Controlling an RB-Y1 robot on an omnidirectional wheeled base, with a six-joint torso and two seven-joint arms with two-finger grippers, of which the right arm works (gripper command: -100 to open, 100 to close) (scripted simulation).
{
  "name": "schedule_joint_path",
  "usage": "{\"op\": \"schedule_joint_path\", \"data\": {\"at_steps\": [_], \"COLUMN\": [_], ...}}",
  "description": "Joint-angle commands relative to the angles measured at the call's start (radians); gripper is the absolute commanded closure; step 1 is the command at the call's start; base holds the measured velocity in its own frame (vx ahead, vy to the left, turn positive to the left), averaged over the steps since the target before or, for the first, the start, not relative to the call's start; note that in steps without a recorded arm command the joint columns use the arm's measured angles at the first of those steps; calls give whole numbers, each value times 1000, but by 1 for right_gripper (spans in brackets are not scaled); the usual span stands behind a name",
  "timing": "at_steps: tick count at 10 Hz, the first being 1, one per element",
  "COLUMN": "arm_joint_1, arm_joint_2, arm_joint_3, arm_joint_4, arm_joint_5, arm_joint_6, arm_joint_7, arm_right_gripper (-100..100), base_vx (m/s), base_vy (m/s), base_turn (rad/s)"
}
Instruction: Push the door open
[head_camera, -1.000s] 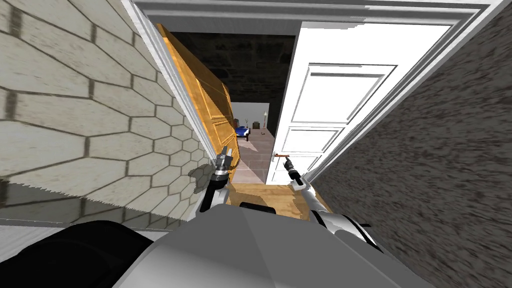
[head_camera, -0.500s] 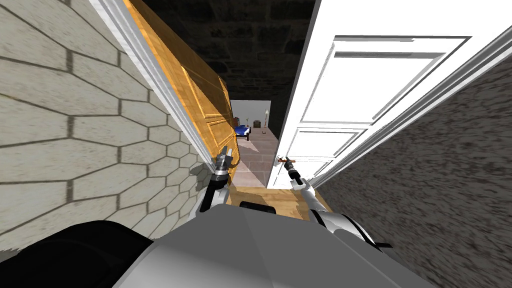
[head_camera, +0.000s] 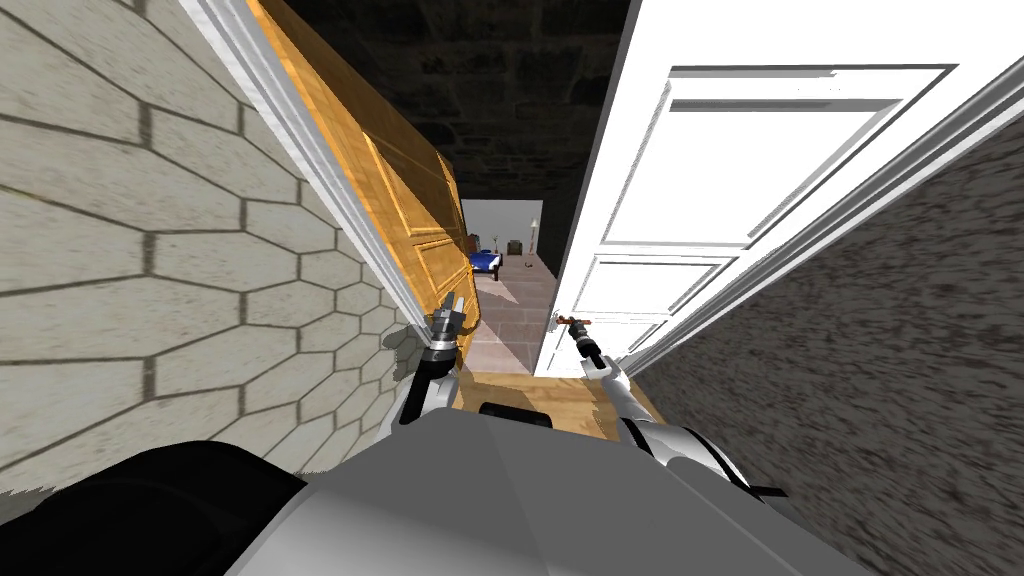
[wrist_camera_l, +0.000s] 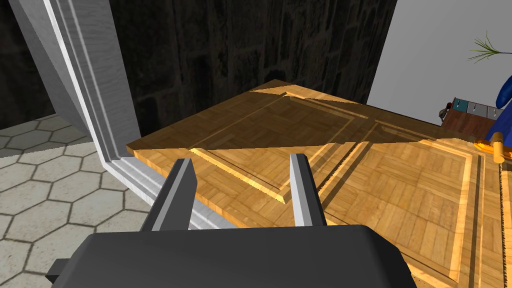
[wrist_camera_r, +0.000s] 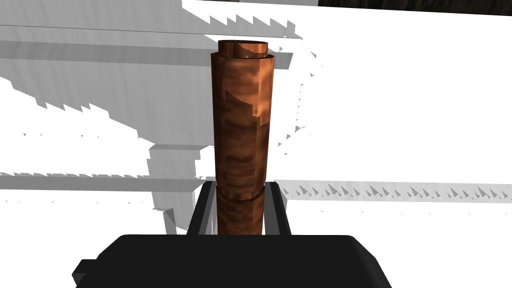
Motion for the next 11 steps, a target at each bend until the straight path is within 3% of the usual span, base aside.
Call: {"op": "schedule_joint_path", "data": {"at_steps": [1, 11], "arm_joint_1": [6, 10], "arm_joint_2": [2, -10], "arm_joint_3": [1, -80], "arm_joint_4": [3, 13], "arm_joint_5": [0, -41], "arm_joint_6": [-1, 11], "arm_joint_7": [-1, 60], "arm_right_gripper": [100, 100], "base_vx": [0, 169], "base_vy": [0, 65], "base_turn": [0, -38]}}
